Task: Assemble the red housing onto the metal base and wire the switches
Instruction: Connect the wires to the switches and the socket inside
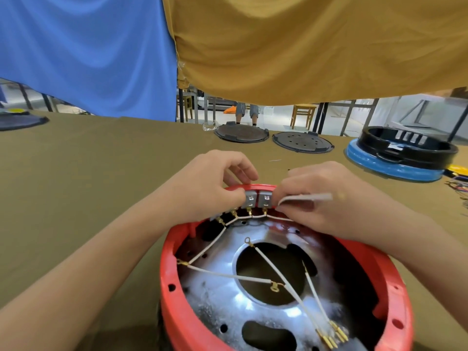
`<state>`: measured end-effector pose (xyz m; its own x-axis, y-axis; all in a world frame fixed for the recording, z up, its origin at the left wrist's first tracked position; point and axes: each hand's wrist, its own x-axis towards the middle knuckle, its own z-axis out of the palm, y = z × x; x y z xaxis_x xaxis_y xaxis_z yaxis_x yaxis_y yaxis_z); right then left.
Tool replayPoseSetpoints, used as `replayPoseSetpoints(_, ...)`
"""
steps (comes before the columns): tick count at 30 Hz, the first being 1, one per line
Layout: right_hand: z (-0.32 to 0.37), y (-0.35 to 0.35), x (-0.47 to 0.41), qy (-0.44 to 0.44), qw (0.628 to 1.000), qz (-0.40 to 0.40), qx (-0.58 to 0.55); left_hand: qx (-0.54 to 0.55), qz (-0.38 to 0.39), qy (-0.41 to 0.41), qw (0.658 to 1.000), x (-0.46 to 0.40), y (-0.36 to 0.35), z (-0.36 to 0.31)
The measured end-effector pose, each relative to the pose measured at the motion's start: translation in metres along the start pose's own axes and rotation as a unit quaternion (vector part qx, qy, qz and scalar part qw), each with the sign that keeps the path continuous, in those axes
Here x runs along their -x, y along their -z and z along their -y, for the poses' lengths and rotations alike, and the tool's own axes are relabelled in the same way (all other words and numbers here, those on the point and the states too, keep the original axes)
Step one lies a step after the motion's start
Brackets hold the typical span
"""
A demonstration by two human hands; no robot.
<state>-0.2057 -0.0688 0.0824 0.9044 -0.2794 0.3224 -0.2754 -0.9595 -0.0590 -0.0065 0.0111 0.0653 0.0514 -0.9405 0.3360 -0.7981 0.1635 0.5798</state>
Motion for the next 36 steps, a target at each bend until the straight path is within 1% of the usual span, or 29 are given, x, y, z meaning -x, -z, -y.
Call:
replayPoseSetpoints(7,-0.004,-0.003,0.001,0.021,0.998,-0.050,-0.013,0.008,-0.003,0.009,1.000,0.001,-0.001,0.000)
replayPoseSetpoints(19,-0.003,-0.003,0.000,0.012,0.999,-0.019,-0.023,0.020,-0.006,0.010,1.000,0.001,-0.002,-0.001)
replayPoseSetpoints(23,-0.004,-0.003,0.001,0.022,0.998,-0.015,-0.051,0.022,-0.007,0.011,1.000,0.001,-0.003,-0.001)
replayPoseSetpoints(26,-0.006,-0.005,0.002,0.029,0.998,-0.024,-0.058,0.021,-0.008,0.012,1.000,0.001,-0.004,0.000)
replayPoseSetpoints(36,-0.012,-0.010,-0.001,0.084,0.995,-0.048,-0.023,0.012,0.000,0.015,1.000,0.003,-0.002,-0.004)
